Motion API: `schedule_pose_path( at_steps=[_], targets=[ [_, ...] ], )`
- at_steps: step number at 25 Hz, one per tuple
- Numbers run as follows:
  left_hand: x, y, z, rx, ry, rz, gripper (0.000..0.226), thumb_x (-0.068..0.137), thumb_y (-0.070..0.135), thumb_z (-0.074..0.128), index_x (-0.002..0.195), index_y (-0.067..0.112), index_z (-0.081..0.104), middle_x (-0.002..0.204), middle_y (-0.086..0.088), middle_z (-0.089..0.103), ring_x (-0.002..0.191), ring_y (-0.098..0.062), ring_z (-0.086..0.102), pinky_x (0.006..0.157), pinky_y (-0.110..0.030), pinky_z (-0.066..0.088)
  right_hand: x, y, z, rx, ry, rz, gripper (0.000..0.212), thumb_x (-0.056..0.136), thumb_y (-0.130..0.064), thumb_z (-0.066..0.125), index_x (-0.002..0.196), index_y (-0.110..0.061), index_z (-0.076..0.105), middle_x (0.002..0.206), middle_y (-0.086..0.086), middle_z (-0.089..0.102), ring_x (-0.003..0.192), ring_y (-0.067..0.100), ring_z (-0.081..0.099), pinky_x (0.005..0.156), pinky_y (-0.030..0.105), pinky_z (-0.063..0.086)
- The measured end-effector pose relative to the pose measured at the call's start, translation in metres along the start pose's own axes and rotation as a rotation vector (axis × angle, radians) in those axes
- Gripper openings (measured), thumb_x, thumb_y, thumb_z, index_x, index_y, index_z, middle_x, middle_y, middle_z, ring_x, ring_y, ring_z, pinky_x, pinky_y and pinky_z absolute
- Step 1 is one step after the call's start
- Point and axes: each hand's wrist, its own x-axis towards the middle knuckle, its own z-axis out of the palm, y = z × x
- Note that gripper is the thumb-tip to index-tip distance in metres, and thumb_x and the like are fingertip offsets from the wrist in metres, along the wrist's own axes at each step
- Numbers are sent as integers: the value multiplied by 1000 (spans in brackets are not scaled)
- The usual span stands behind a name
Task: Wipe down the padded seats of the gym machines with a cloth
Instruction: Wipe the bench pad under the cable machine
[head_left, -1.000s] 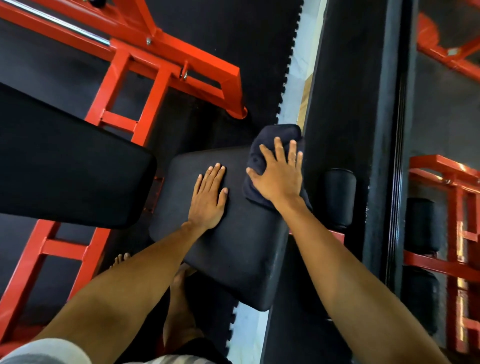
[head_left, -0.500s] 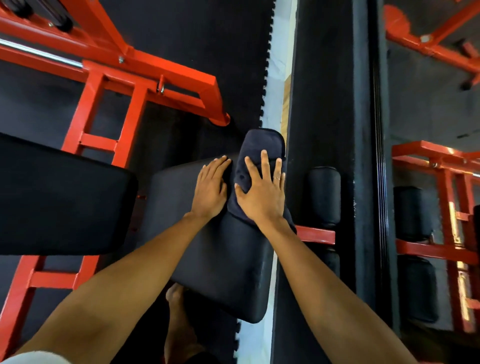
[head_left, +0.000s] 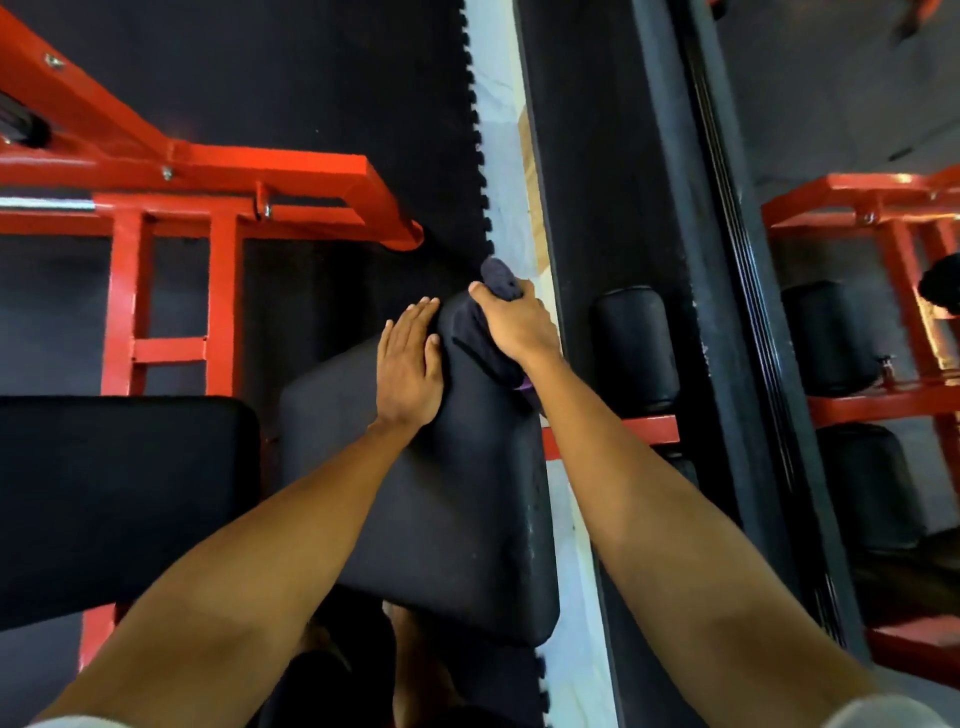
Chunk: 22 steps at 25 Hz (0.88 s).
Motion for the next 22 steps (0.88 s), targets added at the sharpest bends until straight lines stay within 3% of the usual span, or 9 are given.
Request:
schedule_pose_path(
  at_steps=[3, 8, 11, 14, 16, 18, 22],
  targets=[
    [-1, 2, -1, 2, -3, 7, 53, 102, 30, 28, 152, 18, 43, 157, 1, 43, 148, -15, 33, 125, -32, 10, -14, 1, 6, 7, 42, -3, 87, 86, -75, 54, 153, -22, 35, 147, 15, 52, 131, 39, 52, 106, 46, 43],
    [-1, 5, 0, -31, 1, 11, 54, 103, 30, 26, 151, 13, 43, 157, -3, 44, 149, -17, 32, 126, -39, 14, -65, 26, 41, -380, 270, -210, 102, 91, -69, 55, 162, -13, 8, 162, 24, 28, 145, 44, 36, 116, 54, 37],
    [-3, 5, 2, -23, 8, 31, 51, 105, 28, 28, 150, 13, 44, 156, -3, 45, 148, -18, 34, 125, -44, 17, -46, 19, 31, -319, 193, -122, 102, 89, -72, 57, 162, -16, 12, 157, 20, 37, 137, 43, 46, 108, 51, 42],
    [-1, 3, 1, -12, 13, 42, 49, 104, 25, 30, 150, 14, 45, 155, -2, 46, 146, -18, 37, 125, -43, 18, -14, 6, -2, -51, -35, 103, 101, 82, -80, 58, 158, -23, 24, 153, 15, 47, 132, 39, 51, 105, 45, 42],
    [-3, 3, 2, 13, 20, 36, 50, 104, 25, 30, 150, 14, 45, 155, -2, 46, 146, -19, 37, 125, -42, 18, -9, 5, -9, 40, -97, 159, 97, 82, -80, 57, 157, -24, 29, 153, 14, 48, 134, 37, 50, 104, 41, 39],
    [1, 2, 3, 22, 30, 46, 49, 105, 25, 30, 150, 13, 46, 154, -2, 47, 145, -21, 39, 124, -45, 22, -19, 5, -3, -1, -35, 136, 96, 83, -81, 56, 157, -25, 30, 153, 13, 48, 134, 38, 50, 104, 42, 40],
    [4, -1, 7, 50, 44, 78, 50, 106, 29, 28, 148, 11, 48, 152, -4, 50, 143, -23, 42, 120, -48, 28, -80, 40, 33, -351, 232, -89, 108, 83, -78, 56, 162, -14, 17, 159, 16, 38, 140, 36, 46, 109, 48, 45]
  ],
)
